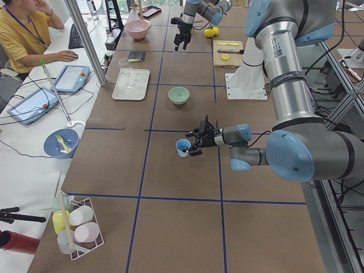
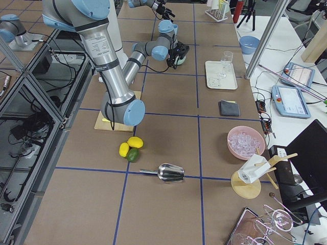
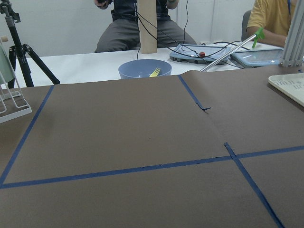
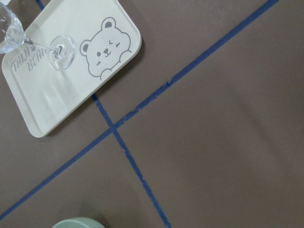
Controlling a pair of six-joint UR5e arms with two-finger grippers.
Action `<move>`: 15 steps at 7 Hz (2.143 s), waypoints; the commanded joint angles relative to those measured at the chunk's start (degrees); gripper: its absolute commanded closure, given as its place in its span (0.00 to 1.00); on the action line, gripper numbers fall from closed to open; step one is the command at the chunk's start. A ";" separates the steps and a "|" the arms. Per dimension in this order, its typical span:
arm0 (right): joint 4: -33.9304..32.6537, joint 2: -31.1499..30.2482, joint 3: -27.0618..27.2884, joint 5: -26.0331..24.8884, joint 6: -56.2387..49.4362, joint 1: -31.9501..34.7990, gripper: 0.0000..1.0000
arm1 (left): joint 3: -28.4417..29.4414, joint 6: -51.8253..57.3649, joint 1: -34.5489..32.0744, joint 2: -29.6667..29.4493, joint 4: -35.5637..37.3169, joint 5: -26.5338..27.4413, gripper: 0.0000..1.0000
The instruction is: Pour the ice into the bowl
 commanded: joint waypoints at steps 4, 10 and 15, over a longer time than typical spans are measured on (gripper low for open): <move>0.00 0.20 0.26 -0.01 0.00 0.34 0.00 | 5.95 -4.23 10.70 -3.58 0.37 13.68 0.01; 0.00 0.29 0.44 0.08 -0.26 1.66 0.00 | 13.17 -4.60 9.31 -8.61 -0.33 16.23 0.01; 0.00 0.02 0.44 0.17 -0.35 1.75 0.00 | 18.70 -3.90 3.07 -15.28 0.37 14.14 0.02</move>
